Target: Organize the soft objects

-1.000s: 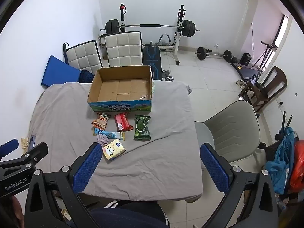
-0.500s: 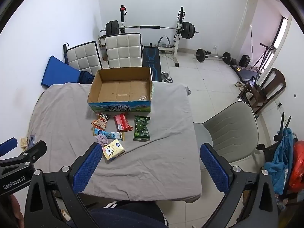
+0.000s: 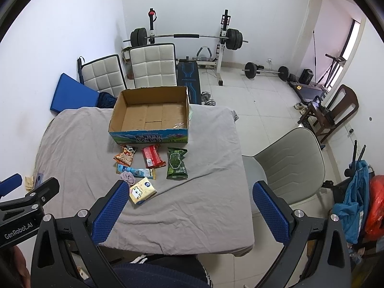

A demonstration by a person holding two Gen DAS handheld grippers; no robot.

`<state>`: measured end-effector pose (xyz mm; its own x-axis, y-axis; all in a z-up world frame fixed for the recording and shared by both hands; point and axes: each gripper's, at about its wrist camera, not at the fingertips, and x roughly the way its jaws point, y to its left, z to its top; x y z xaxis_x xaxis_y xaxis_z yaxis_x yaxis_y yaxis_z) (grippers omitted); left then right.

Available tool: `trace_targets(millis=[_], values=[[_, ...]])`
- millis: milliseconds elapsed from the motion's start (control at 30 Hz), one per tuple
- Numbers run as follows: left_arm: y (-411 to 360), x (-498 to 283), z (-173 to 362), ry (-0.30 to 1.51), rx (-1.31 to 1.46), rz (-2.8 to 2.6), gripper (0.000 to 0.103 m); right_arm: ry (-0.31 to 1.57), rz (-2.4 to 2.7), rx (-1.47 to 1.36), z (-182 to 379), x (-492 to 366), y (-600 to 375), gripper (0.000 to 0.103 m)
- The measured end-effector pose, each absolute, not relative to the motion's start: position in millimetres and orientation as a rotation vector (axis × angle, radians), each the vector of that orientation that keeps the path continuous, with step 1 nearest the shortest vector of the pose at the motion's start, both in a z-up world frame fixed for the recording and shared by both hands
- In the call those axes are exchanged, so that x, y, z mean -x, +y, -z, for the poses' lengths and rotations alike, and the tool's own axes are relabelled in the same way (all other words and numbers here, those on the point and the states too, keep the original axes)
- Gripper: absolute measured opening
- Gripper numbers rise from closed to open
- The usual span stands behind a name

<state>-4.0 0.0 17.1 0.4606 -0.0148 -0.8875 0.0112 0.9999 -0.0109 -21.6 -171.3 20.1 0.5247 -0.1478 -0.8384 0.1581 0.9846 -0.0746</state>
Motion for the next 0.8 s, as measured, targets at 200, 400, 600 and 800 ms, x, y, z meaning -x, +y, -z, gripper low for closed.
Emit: trace_targets(millis=[200, 400, 600, 800], values=[[-0.7, 4.5, -16.9, 1.092, 0.003, 0.014, 0.103, 1.0, 0.181, -0.013, -19.4, 21.3, -171.5, 0.103], [-1.5, 5.1, -15.6, 1.091, 0.002, 0.013, 0.103, 1.007, 0.171, -0.008, -14.6, 17.7, -171.8, 0.103], [-2.6, 4.8, -16.0, 1.092, 0.001, 0.016, 0.103, 1.008, 0.17, -0.01, -15.1, 15.6, -171.2, 0.103], [-7.6, 3.1, -13.3, 1.092, 0.004, 0.021, 0.103, 1.007, 0.167, -0.004, -15.3, 15.2, -171.0, 0.103]])
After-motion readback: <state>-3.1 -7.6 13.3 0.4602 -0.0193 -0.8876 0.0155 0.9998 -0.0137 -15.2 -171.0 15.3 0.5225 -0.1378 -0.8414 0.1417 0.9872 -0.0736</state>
